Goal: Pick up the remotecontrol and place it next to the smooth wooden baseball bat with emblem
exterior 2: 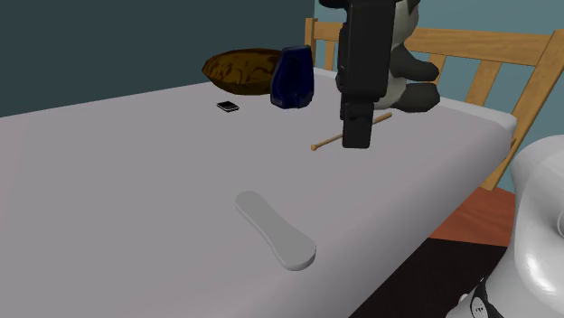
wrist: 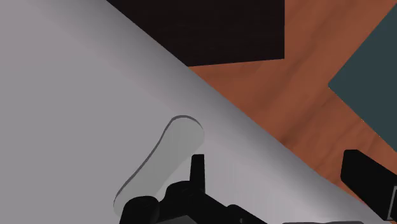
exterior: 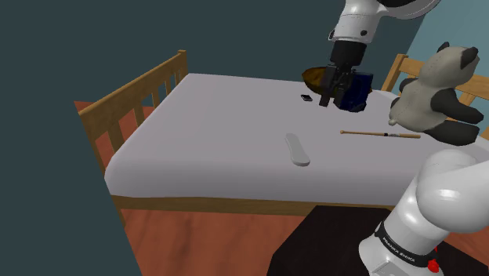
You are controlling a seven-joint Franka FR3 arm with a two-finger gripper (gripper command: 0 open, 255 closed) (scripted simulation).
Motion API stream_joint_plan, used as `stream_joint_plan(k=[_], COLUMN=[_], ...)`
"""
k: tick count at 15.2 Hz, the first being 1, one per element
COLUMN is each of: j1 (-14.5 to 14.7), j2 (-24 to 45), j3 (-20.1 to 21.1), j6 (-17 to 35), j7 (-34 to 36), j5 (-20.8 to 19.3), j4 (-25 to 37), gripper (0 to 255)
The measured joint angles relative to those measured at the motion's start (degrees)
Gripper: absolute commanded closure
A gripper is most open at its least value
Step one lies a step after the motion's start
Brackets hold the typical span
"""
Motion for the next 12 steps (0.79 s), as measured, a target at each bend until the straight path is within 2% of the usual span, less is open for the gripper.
stream_joint_plan(k=[3, 12], j1=[-0.7, -6.1], j2=[0.9, 10.5], j3=[0.4, 2.5], j6=[2.5, 20.8], j7=[1.5, 12.5], j5=[-0.1, -1.4], j4=[-1.5, -8.5], gripper=[0, 0])
